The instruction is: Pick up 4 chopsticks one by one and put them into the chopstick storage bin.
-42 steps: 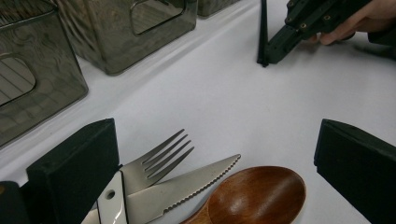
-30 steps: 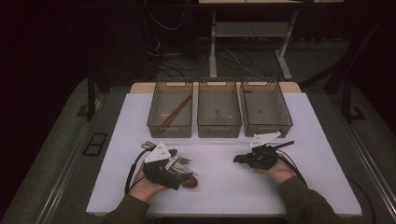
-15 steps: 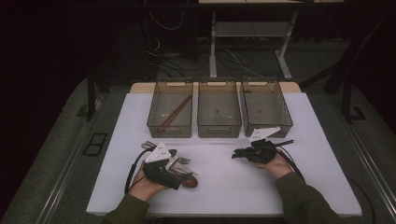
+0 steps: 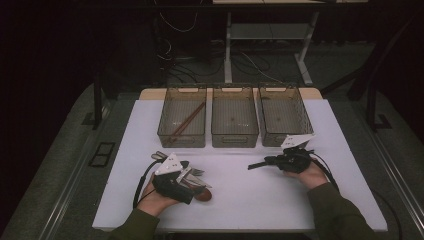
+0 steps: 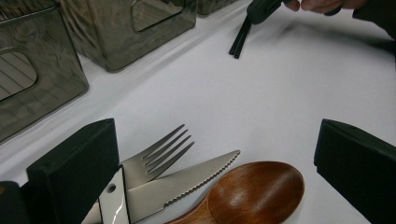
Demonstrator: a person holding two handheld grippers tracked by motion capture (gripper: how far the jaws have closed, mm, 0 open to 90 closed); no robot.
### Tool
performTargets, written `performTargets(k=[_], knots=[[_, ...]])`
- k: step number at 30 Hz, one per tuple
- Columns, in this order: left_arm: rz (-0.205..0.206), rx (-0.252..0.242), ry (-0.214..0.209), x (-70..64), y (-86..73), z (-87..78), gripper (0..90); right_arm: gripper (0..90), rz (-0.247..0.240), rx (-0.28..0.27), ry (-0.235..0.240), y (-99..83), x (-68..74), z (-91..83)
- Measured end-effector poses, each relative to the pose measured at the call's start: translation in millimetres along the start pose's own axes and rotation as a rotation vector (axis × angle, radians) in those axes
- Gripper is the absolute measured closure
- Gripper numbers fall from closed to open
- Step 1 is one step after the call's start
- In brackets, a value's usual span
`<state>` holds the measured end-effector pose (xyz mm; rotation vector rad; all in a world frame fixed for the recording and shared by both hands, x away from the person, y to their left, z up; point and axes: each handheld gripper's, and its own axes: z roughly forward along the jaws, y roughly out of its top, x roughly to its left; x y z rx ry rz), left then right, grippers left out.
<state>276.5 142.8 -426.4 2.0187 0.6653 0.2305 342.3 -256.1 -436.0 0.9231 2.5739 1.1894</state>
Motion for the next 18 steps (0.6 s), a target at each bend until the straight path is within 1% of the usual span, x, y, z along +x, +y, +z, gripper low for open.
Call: performTargets(k=[4,6,8,9,11,14,15,17,18], knots=[[0.0,0.002,-0.001,0.9,-0.4,-0.8,0.0,89.5,0.022,0.032,-0.081,-9.6,-14.0,-17.7],[-0.004,-0.003,0.0,1.2,-0.5,-1.0,0.0,89.5,0.042,0.031,-0.104,-14.0,-21.2,-25.7],[-0.005,-0.003,0.0,1.7,-0.5,-1.3,0.0,89.6,0.065,0.035,-0.134,-18.1,-29.5,-33.8],[-0.006,-0.003,0.0,1.8,-0.6,-1.4,0.0,89.5,0.081,0.031,-0.145,-20.6,-34.9,-38.2],[-0.007,-0.003,0.0,2.2,-0.8,-1.7,0.0,89.5,0.108,0.033,-0.162,-24.1,-41.4,-44.2],[-0.009,0.0,-0.003,2.9,-1.1,-2.1,0.0,89.5,0.132,0.037,-0.21,-29.8,-52.3,-53.7],[-0.009,0.0,-0.003,3.1,-1.1,-2.4,0.0,89.6,0.151,0.037,-0.224,-31.6,-56.1,-57.3],[-0.01,-0.003,-0.003,3.7,-1.3,-2.7,0.0,89.5,0.173,0.038,-0.253,-35.8,-65.4,-64.0],[-0.01,-0.003,-0.004,3.9,-1.4,-2.8,0.0,89.5,0.196,0.037,-0.273,-38.4,-70.3,-67.6]])
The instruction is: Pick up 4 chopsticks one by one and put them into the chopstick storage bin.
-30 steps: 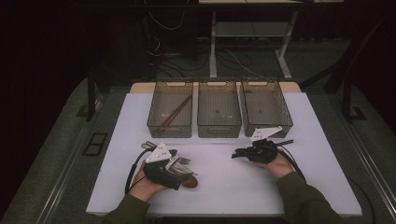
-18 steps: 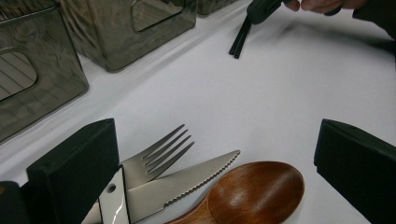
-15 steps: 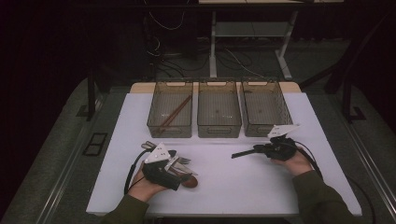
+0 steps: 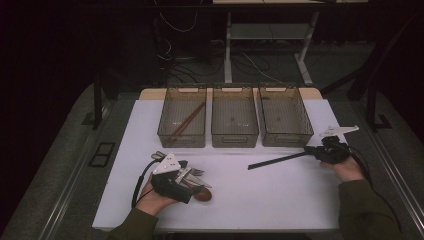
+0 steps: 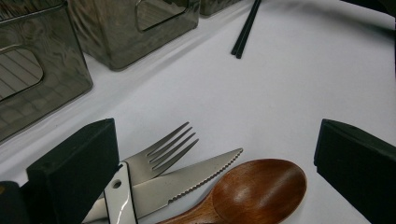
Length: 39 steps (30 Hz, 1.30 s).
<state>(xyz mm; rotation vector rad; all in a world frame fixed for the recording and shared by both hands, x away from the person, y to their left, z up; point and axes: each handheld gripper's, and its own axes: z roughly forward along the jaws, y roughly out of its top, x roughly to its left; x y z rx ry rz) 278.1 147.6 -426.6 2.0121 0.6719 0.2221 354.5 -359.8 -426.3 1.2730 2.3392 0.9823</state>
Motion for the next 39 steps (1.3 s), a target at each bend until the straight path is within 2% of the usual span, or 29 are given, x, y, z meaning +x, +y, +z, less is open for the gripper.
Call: performTargets(k=[6,10,20,39], knots=[[-0.002,0.001,-0.007,0.4,-0.2,0.9,0.0,89.6,0.052,0.004,-0.059,-2.3,-24.8,0.1],[-0.003,0.002,-0.01,0.3,-0.3,1.8,0.0,89.5,0.062,0.025,-0.063,-3.0,-32.5,7.9],[-0.004,0.006,-0.013,0.7,-0.5,2.4,0.0,89.5,0.063,0.06,-0.076,-3.0,-36.4,23.2],[-0.001,0.014,-0.025,-1.1,-0.6,3.7,0.0,89.5,0.044,0.094,-0.072,-10.1,-32.1,13.3]])
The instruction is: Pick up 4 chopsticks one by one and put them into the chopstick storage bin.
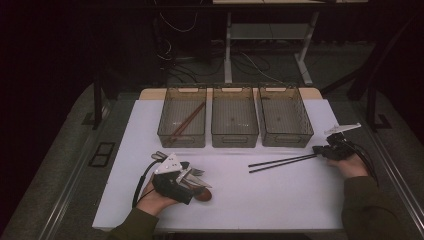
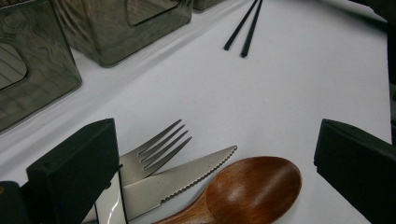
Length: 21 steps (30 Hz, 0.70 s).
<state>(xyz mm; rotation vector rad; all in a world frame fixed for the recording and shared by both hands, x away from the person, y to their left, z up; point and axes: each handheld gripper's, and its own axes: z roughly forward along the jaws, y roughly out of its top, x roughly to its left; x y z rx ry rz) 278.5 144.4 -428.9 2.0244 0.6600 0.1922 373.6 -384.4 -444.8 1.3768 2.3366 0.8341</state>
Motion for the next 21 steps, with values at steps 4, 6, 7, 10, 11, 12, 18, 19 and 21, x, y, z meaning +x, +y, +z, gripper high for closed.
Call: performTargets(k=[4,6,7,10,11,12,18,19,21], knots=[[0.003,0.0,-0.003,-0.4,0.1,-0.1,0.0,89.5,0.003,0.005,-0.001,-0.7,0.8,-1.0],[0.004,0.001,-0.005,-0.6,0.2,-0.1,0.0,89.5,0.0,0.004,-0.002,-1.0,0.8,-1.3],[0.004,0.002,-0.005,-0.7,0.2,0.0,0.0,89.5,0.002,0.005,-0.001,-1.1,0.8,-1.4],[0.004,0.004,-0.006,-0.8,0.1,0.1,0.0,89.5,0.011,0.008,0.005,-1.8,0.5,-2.3],[0.004,0.004,-0.007,-0.9,0.1,0.2,0.0,89.5,0.012,0.007,0.006,-2.1,0.7,-2.5],[0.004,0.004,-0.007,-1.0,0.1,0.3,0.0,89.5,0.01,0.008,0.008,-2.4,0.6,-2.9],[0.004,0.003,-0.011,-1.8,0.1,0.6,0.0,89.5,0.003,0.017,0.008,-4.6,3.0,-5.6],[0.005,0.003,-0.011,-1.8,0.2,0.6,0.0,89.5,-0.001,0.015,0.009,-5.0,3.3,-6.0],[0.006,0.003,-0.011,-1.8,0.2,0.4,0.0,89.4,-0.005,0.006,0.011,-5.0,4.0,-7.8]])
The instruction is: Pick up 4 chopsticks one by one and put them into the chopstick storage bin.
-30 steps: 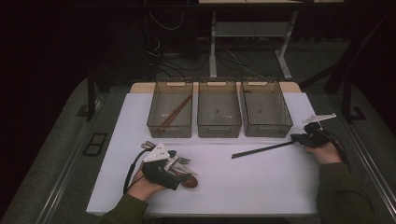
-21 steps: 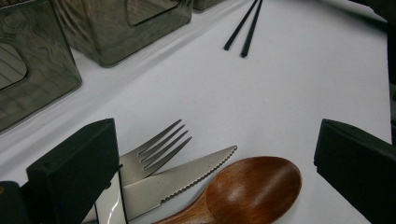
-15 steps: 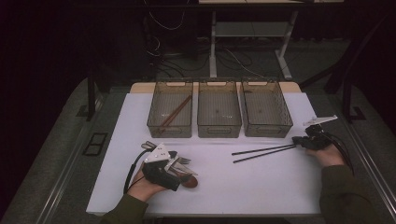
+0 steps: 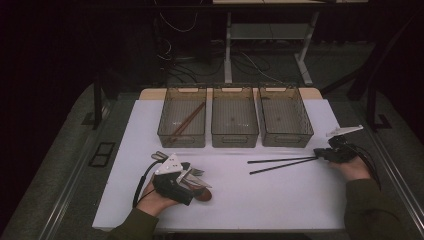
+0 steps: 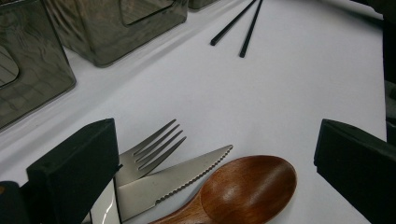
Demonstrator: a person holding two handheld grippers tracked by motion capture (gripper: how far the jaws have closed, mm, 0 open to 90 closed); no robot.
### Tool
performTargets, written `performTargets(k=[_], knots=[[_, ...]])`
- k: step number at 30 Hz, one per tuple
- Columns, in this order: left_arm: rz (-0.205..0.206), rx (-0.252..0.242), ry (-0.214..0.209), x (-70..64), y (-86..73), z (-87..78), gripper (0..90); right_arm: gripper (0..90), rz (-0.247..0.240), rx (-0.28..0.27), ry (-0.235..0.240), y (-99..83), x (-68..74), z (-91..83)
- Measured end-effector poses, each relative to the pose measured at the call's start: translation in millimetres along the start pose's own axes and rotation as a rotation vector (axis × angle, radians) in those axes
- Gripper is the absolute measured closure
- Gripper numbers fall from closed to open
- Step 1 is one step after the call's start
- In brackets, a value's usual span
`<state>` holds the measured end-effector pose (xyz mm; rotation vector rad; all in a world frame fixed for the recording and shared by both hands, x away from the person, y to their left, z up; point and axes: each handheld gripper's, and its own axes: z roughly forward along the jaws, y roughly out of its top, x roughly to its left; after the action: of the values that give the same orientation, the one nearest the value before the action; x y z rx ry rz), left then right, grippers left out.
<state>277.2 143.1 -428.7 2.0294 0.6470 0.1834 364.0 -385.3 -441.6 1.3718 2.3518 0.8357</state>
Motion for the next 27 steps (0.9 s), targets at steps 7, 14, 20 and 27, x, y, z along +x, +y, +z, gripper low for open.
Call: performTargets(k=[7,14,20,27], knots=[[0.0,-0.002,0.001,-0.1,0.1,-0.6,0.0,71.6,-0.032,-0.078,0.1,5.5,11.6,-15.3],[0.006,0.001,-0.002,-0.9,0.5,-0.1,0.0,63.0,-0.156,-0.072,0.269,8.2,31.9,-10.6],[0.009,0.004,-0.004,-0.9,0.5,-0.1,0.0,65.5,-0.238,-0.008,0.321,11.5,44.4,5.2],[0.006,0.004,-0.005,-1.6,0.4,0.8,0.0,67.5,-0.291,-0.008,0.326,17.9,49.4,11.6]])
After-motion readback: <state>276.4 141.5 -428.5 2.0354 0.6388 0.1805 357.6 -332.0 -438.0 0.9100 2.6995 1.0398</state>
